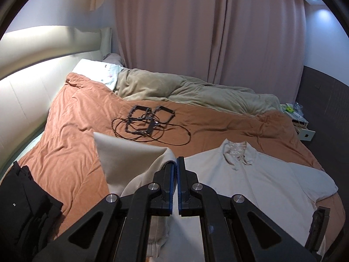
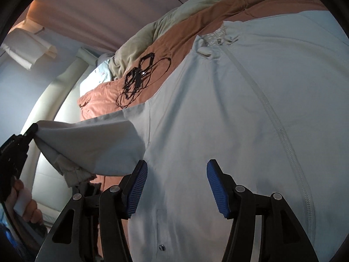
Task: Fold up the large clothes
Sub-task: 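Lift the sleeve with the left tool and fold it across the jacket body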
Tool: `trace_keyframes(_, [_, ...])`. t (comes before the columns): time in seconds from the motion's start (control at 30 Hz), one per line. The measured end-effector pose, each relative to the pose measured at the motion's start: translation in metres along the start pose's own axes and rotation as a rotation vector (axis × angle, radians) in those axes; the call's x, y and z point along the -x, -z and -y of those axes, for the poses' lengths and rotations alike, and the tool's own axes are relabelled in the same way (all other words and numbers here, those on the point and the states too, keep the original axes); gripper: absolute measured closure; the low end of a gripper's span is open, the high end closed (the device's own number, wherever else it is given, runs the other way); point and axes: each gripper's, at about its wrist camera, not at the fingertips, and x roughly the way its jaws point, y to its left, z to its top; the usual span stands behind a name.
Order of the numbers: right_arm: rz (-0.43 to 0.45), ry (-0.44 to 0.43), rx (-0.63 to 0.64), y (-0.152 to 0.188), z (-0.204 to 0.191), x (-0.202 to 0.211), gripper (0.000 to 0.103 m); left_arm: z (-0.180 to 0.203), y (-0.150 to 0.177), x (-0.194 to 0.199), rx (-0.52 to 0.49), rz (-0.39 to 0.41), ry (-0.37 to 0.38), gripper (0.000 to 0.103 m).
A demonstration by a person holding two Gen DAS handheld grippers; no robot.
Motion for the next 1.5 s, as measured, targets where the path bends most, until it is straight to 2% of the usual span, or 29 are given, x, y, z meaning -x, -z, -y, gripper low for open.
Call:
trace_keyframes(0.2, [0.037, 0.023, -0.059, -0.016, 0.023, 0.004, 0.046, 0.056, 0.007, -0.009, -0.083, -0.033, 0.085, 0.098])
trace_keyframes(0.43, [0.067, 0.042, -0.161, -0.030, 0.056, 0.020, 0.045, 0.101, 0.023, -0.035, -0.116, -0.101, 0.157, 0.098])
trace_keyframes(0.5, [0.079, 0.045, -0.194, -0.034, 0.069, 0.027, 0.045, 0.111, 0.031, -0.047, -0.113, -0.130, 0.179, 0.098])
trace_keyframes(0.57, [0.091, 0.051, -0.218, -0.038, 0.078, 0.034, 0.038, 0.122, 0.044, -0.061, -0.096, -0.170, 0.233, 0.098])
trace_keyframes(0.7, [0.131, 0.067, -0.253, -0.045, 0.095, 0.050, 0.035, 0.141, 0.070, -0.087, -0.060, -0.253, 0.290, 0.098])
trace_keyframes(0.9, [0.159, 0.061, -0.291, -0.054, 0.111, 0.066, 0.033, 0.162, 0.113, -0.116, -0.020, -0.364, 0.285, 0.097])
trace_keyframes(0.97, [0.167, 0.056, -0.294, -0.057, 0.115, 0.071, 0.033, 0.166, 0.127, -0.122, -0.017, -0.398, 0.288, 0.092])
trace_keyframes(1.0, [0.175, 0.054, -0.291, -0.058, 0.115, 0.074, 0.033, 0.167, 0.132, -0.123, -0.015, -0.408, 0.288, 0.079])
trace_keyframes(1.03, [0.182, 0.053, -0.288, -0.060, 0.116, 0.076, 0.033, 0.168, 0.137, -0.123, -0.017, -0.414, 0.288, 0.052])
trace_keyframes(1.07, [0.191, 0.053, -0.285, -0.062, 0.115, 0.077, 0.033, 0.169, 0.140, -0.123, -0.020, -0.412, 0.285, 0.034])
trace_keyframes(1.1, [0.200, 0.054, -0.283, -0.063, 0.115, 0.080, 0.033, 0.169, 0.142, -0.121, -0.021, -0.404, 0.279, 0.007])
trace_keyframes(1.13, [0.207, 0.057, -0.281, -0.064, 0.115, 0.081, 0.033, 0.169, 0.142, -0.120, -0.020, -0.396, 0.271, 0.001])
trace_keyframes(1.27, [0.217, 0.050, -0.279, -0.064, 0.117, 0.086, 0.033, 0.160, 0.137, -0.106, 0.001, -0.374, 0.260, 0.001])
trace_keyframes(1.4, [0.257, 0.082, -0.253, -0.066, 0.118, 0.090, 0.033, 0.136, 0.129, -0.072, 0.061, -0.272, 0.226, 0.001])
trace_keyframes(1.5, [0.252, 0.109, -0.234, -0.070, 0.117, 0.084, 0.033, 0.116, 0.127, -0.049, 0.056, -0.225, 0.162, 0.001])
